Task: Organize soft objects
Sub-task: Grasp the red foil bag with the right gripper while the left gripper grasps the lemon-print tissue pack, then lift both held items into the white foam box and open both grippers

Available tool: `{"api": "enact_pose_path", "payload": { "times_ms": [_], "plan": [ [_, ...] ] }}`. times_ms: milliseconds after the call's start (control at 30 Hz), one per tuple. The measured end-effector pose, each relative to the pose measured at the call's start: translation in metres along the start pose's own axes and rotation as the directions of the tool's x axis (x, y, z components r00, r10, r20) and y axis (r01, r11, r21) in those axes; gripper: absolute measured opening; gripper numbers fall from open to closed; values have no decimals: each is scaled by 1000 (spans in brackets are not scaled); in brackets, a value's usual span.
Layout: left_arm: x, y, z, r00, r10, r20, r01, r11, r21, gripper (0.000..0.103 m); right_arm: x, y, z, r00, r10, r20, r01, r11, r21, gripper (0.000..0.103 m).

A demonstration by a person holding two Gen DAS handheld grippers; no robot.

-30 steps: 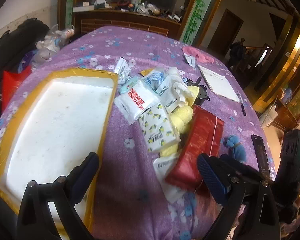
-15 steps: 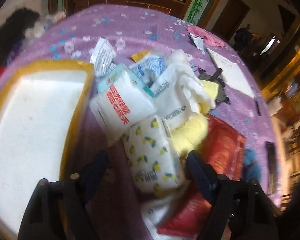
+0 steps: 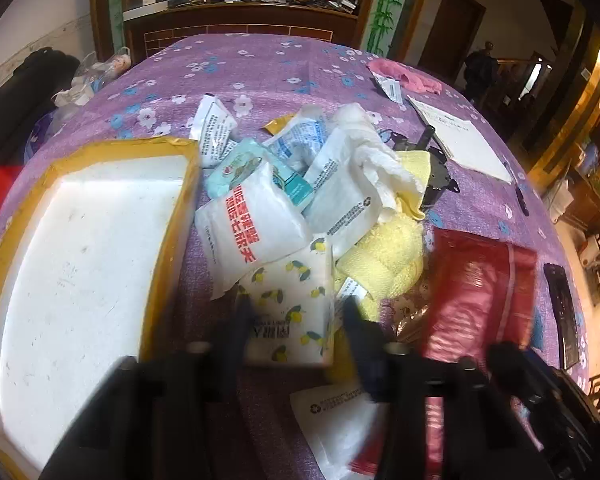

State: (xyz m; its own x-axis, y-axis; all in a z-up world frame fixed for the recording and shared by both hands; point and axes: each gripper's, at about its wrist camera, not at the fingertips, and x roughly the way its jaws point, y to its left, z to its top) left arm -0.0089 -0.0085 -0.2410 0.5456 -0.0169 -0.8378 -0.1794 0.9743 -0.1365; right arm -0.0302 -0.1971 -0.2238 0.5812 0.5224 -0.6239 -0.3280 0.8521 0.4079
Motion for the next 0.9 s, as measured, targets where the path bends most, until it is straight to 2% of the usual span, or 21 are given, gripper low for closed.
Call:
{"api": "enact_pose_path", "payload": {
  "times_ms": [100, 200, 267, 433, 467, 533, 567, 600, 667, 700, 733, 767, 833, 900],
  "plan": [
    [0, -4, -1, 1000, 5, -2, -5, 999, 39, 28, -11, -6, -2, 999, 26, 33, -27, 1000, 14, 13],
    [-11, -2, -5, 1000, -22, 18, 22, 999, 31, 18, -14, -10, -2, 999, 36, 36, -37, 999, 27, 13],
    [-19, 3, -9, 998, -45, 32, 45, 999, 9, 14, -14, -11, -2, 998, 51, 39, -52, 998, 39, 13],
    [-23, 8, -11, 997, -64, 51, 65, 998, -8, 13, -18, -6, -3, 997, 66, 41, -67, 997, 28, 13],
    [-20, 7, -10, 997, -70, 43, 70, 997, -8, 16, -18, -6, -5, 997, 67, 41, -68, 997, 26, 13],
    [-9, 4, -8, 998, -55, 7, 55, 998, 7, 41, -19, -4, -6, 997, 64, 43, -65, 998, 22, 13],
    [-5, 2, -7, 999, -35, -6, 36, 999, 15, 46, -19, -4, -6, 997, 61, 40, -61, 998, 20, 13],
    [-2, -2, -7, 1000, -28, -4, 28, 999, 30, 56, -18, -4, -7, 998, 60, 34, -61, 998, 23, 13],
    [2, -9, -6, 1000, -24, -8, 24, 998, 54, 68, -16, -6, -8, 998, 65, 22, -65, 997, 31, 13],
    [4, -10, -6, 1000, -9, 2, 8, 998, 60, 68, -14, -7, -9, 998, 64, 12, -65, 997, 32, 13],
    [7, -12, -7, 999, 39, 18, -41, 997, 70, 64, -12, -7, -10, 998, 62, 5, -62, 997, 36, 13],
    [8, -12, -9, 997, 73, 27, -75, 994, 73, 47, -10, -8, -11, 998, 58, -2, -58, 997, 42, 13],
    [4, -10, -11, 997, 64, 52, -68, 995, 76, 38, -10, -10, -11, 998, 62, -5, -62, 997, 47, 13],
    [-7, -9, -12, 995, 58, 77, -64, 995, 73, 23, -10, -11, -10, 998, 63, -3, -63, 997, 50, 13]
  ]
}}
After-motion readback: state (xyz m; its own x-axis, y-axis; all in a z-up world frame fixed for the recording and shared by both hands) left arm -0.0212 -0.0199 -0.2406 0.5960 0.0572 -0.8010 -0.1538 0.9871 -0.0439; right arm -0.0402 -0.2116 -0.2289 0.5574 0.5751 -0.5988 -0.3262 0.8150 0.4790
